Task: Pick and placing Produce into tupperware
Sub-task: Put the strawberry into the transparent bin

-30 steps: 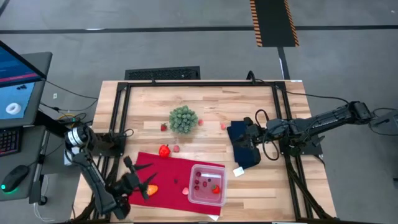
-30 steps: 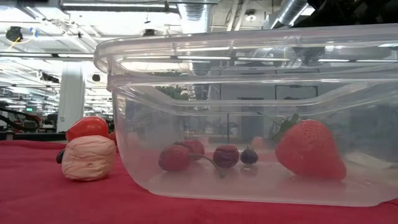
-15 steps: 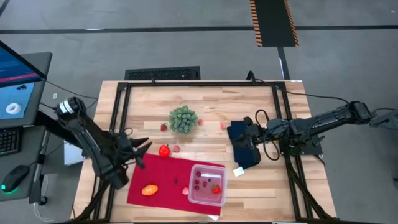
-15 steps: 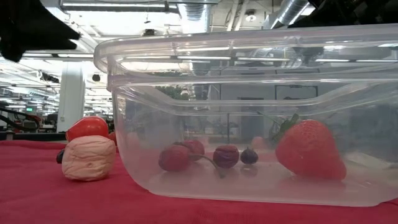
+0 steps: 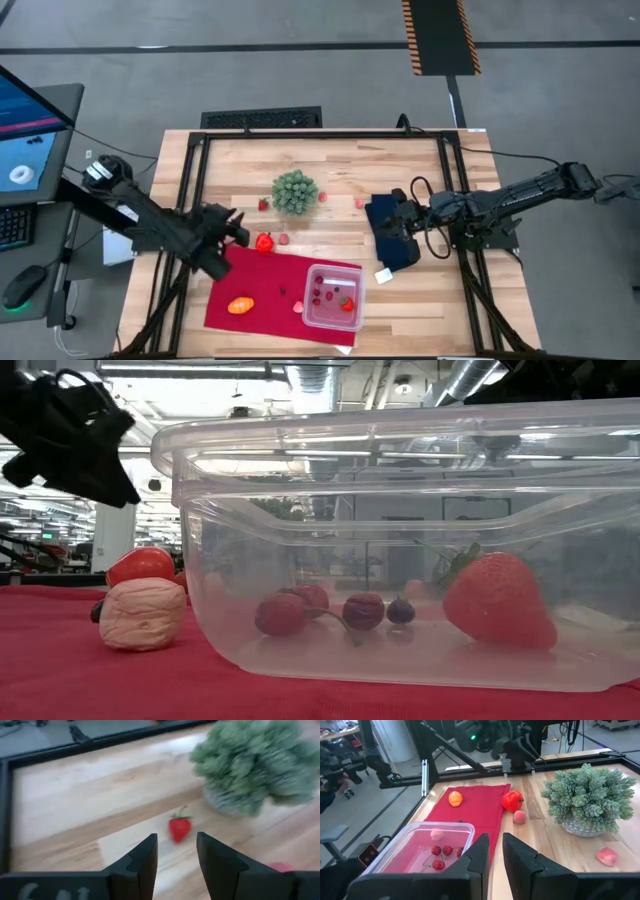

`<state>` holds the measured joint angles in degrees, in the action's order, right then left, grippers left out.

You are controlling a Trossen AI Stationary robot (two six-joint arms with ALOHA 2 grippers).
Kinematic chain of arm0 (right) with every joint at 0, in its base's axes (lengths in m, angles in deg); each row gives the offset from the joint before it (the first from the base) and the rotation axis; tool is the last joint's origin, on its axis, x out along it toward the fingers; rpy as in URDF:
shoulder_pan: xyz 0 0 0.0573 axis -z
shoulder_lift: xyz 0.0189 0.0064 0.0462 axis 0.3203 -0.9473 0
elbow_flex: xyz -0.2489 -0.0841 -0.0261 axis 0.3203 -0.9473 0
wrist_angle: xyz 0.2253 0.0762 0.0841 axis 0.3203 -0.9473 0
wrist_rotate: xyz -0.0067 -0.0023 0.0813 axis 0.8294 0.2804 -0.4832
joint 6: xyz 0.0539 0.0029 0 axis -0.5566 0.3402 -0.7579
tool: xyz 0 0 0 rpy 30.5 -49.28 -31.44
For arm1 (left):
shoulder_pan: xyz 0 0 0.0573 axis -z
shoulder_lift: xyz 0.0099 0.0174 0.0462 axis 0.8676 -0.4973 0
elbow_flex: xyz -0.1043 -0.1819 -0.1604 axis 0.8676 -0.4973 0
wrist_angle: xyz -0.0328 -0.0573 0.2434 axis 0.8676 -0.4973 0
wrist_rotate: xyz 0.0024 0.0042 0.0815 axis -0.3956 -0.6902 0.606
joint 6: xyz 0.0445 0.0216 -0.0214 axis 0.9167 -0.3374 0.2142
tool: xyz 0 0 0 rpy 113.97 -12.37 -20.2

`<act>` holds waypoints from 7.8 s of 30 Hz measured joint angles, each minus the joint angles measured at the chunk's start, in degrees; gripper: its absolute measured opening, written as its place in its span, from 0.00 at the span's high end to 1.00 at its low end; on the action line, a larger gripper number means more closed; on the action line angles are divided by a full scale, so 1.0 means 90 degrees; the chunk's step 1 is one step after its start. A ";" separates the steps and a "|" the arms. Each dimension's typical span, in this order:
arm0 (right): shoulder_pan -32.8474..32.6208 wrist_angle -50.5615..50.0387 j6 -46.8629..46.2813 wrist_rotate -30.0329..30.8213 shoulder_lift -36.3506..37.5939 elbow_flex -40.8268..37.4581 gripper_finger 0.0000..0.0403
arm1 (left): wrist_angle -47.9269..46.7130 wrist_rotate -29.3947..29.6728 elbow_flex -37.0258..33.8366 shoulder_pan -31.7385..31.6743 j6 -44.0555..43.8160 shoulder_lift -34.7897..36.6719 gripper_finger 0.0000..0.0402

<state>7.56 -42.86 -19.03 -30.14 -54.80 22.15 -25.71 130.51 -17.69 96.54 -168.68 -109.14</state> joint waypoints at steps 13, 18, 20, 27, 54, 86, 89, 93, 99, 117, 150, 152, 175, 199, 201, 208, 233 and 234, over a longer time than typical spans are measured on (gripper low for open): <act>0.0000 -0.0006 0.0025 0.0207 0.0000 0.0000 0.81 | 0.2931 -0.2046 0.0004 -0.1879 0.5914 0.2333 0.68; 0.0000 -0.0006 0.0024 0.0206 0.0000 0.0000 0.81 | 0.3162 -0.2970 0.0007 -0.2844 0.7206 0.2641 0.68; 0.0000 -0.0008 0.0024 0.0206 0.0000 0.0000 0.81 | 0.3151 -0.3730 0.0007 -0.3267 0.7649 0.2585 0.68; 0.0002 -0.0016 0.0024 0.0205 0.0000 0.0000 0.81 | 0.4128 -0.5747 0.0005 -0.4453 0.8801 0.1770 0.68; 0.0000 -0.0028 0.0024 0.0199 0.0000 0.0000 0.81 | 0.3226 -0.6080 0.0068 -0.6261 1.0428 0.0724 0.66; 0.0001 -0.0052 0.0024 0.0202 0.0002 0.0000 0.81 | 0.4086 -0.5928 0.0067 -0.6266 1.0836 -0.0268 0.66; 0.0000 -0.0052 0.0024 0.0199 0.0002 0.0000 0.81 | 0.4112 -0.5963 0.0066 -0.6266 1.0861 -0.0283 0.66; 0.0001 -0.0052 0.0024 0.0202 0.0002 0.0000 0.81 | 0.4120 -0.5985 0.0066 -0.6266 1.0894 -0.0283 0.66; 0.0000 -0.0050 0.0024 0.0201 0.0001 0.0000 0.81 | 0.4210 -0.5993 -0.0022 -0.6266 1.1011 -0.0283 0.66; 0.0000 -0.0052 0.0024 0.0201 0.0002 0.0000 0.81 | 0.4235 -0.5932 -0.0022 -0.6251 1.1057 -0.0283 0.66; 0.0000 -0.0055 0.0024 0.0202 0.0002 0.0000 0.81 | 0.4532 -0.6043 0.0015 -0.6370 1.0695 -0.0791 0.73; 0.0000 -0.0053 0.0024 0.0202 0.0000 0.0000 0.81 | 0.4562 -0.6025 0.0015 -0.6375 1.0626 -0.0791 0.76; 0.0001 -0.0054 0.0024 0.0202 0.0001 0.0000 0.81 | 0.4470 -0.5747 0.0017 -0.6375 1.0086 -0.0781 1.00; 0.0002 -0.0052 0.0024 0.0202 0.0002 0.0000 0.81 | 0.4167 -0.5385 0.0024 -0.6304 0.9975 -0.0249 1.00; 0.0001 -0.0052 0.0024 0.0202 0.0000 0.0000 0.81 | 0.4126 -0.5451 0.0024 -0.6293 0.9985 -0.0283 1.00; 0.0001 -0.0054 0.0024 0.0202 0.0001 0.0000 0.81 | 0.4081 -0.5315 -0.0002 -0.6292 0.9862 -0.0281 1.00; 0.0002 -0.0047 0.0024 0.0202 0.0002 0.0002 0.81 | 0.4121 -0.5120 -0.0012 -0.6091 0.9419 -0.0549 1.00; 0.0002 -0.0053 0.0024 0.0202 0.0001 0.0002 0.81 | 0.4219 -0.5201 -0.0012 -0.6088 0.9440 -0.0585 1.00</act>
<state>7.59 -43.34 -18.81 -28.32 -54.78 22.17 12.27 83.71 -17.80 41.75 -83.72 -114.40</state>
